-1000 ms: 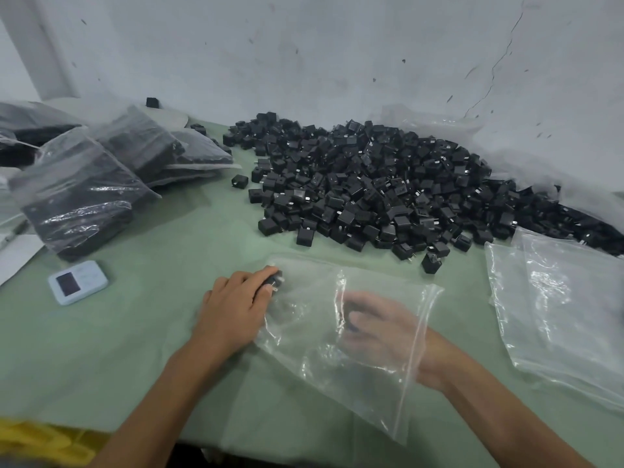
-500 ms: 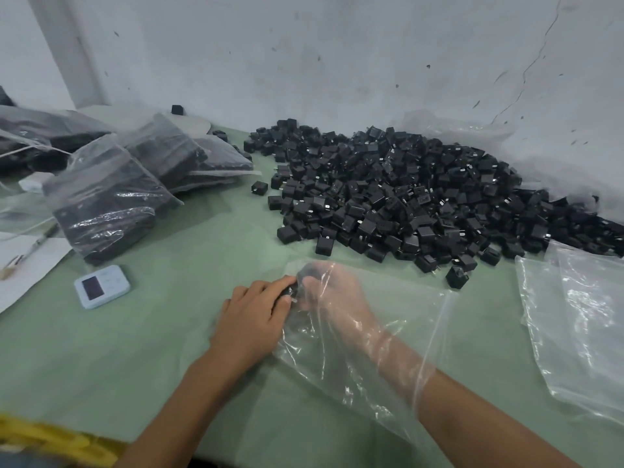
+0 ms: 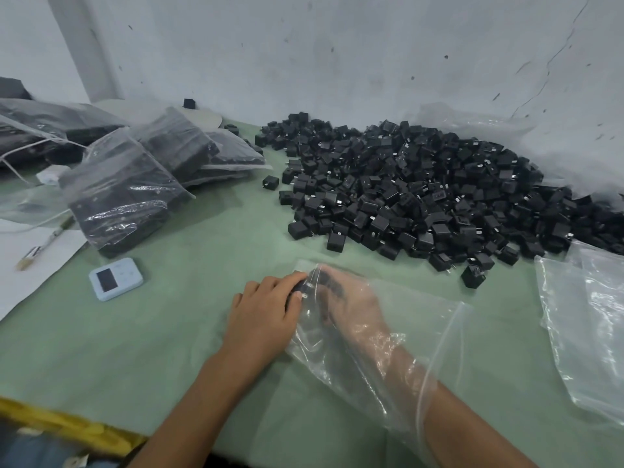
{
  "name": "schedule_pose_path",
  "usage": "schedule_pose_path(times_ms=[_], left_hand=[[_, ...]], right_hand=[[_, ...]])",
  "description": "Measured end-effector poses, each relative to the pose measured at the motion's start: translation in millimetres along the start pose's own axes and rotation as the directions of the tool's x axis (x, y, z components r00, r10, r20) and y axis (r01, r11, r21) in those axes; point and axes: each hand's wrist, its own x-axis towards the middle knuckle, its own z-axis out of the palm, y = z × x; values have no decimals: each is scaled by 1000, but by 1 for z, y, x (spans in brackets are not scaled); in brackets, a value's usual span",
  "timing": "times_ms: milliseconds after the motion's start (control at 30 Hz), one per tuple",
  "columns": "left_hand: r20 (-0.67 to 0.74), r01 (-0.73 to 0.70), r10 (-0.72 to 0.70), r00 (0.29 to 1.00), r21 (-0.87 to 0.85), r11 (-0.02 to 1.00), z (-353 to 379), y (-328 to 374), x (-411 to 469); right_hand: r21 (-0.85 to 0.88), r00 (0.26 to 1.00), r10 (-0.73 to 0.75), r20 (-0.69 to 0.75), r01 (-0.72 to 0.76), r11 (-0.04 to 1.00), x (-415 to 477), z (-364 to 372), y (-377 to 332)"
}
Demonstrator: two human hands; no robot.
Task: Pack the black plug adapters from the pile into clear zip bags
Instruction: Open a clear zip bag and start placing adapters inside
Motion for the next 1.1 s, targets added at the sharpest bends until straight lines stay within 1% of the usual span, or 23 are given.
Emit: schedule_pose_path(times_ms=[33, 67, 100, 133, 167, 200, 233, 267, 300, 333, 400, 467, 500, 567, 633, 733, 800, 833, 900, 933, 1033, 1067, 1100], left_hand=[[-12, 1, 0, 1000, 10, 1000, 0, 1, -1], [-21, -2, 3, 1000, 22, 1000, 0, 1, -1], [-29, -7, 8, 1000, 35, 999, 0, 2, -1], [-35, -12, 13, 999, 46, 999, 0, 2, -1], [-37, -15, 17, 999, 55, 998, 0, 2, -1], [-37, -18, 20, 999, 61, 998, -1, 2, -1], [-38, -20, 22, 999, 66, 998, -1, 2, -1], [-43, -21, 24, 999, 70, 997, -1, 2, -1], [-51, -24, 27, 998, 71, 997, -1, 2, -2], [-61, -30, 34, 998, 71, 997, -1, 2, -2], [-78, -59, 64, 995, 62, 996, -1, 2, -1], [-89, -109, 114, 989, 66, 992, -1, 2, 0], [-97, -130, 137, 986, 70, 989, -1, 3, 0], [-123, -172, 180, 976, 73, 982, -2, 6, 0], [-143, -220, 230, 963, 79, 972, -3, 8, 0], [-120, -245, 256, 959, 97, 965, -6, 15, 1], [-97, -234, 249, 964, 138, 962, -4, 20, 2], [-86, -220, 235, 968, 151, 964, -5, 24, 2], [-61, -205, 219, 974, 178, 963, -3, 33, -1], [-52, -223, 236, 970, 193, 956, -2, 37, -2], [-60, -291, 307, 950, 194, 937, -1, 40, -5], [-63, -311, 328, 943, 186, 932, -2, 37, -4], [-66, -332, 347, 935, 173, 927, -3, 33, -4]], right_hand=[[-57, 999, -40, -1, 40, 998, 3, 1, 5], [-220, 989, -145, -24, 137, 966, -1, 0, 5], [-170, 984, -157, -81, 142, 975, -3, 2, 4], [-151, 985, -136, -109, 118, 981, -3, 3, 6], [-100, 987, -120, -105, 110, 989, -2, 4, 10], [-90, 988, -89, -124, 78, 993, -1, 5, 7], [-150, 983, -101, -152, 78, 986, 1, 4, 8], [-269, 975, -140, -172, 90, 959, 3, 7, 10], [-440, 962, -231, -146, 146, 886, 3, 7, 12], [-525, 965, -247, -82, 169, 834, 4, 5, 16], [-605, 980, -193, -38, 131, 785, 7, 2, 21], [-589, 989, -151, 0, 122, 799, 7, 3, 23], [-569, 987, -158, 19, 141, 810, 7, 5, 21], [-552, 993, -117, 5, 100, 828, 6, 6, 19], [-535, 993, -119, 5, 103, 838, 6, 3, 22], [-524, 989, -127, 75, 148, 839, 4, -2, 18], [-414, 987, -102, 121, 143, 899, 3, -4, 16], [-411, 984, -95, 151, 150, 899, 4, -6, 17], [-537, 981, -44, 187, 140, 832, 6, -7, 15], [-557, 982, -22, 186, 124, 822, 8, -9, 16], [-523, 971, -4, 240, 133, 842, 9, -11, 14], [-489, 971, 0, 241, 121, 864, 7, -11, 13], [-493, 969, 13, 246, 114, 862, 7, -12, 12]])
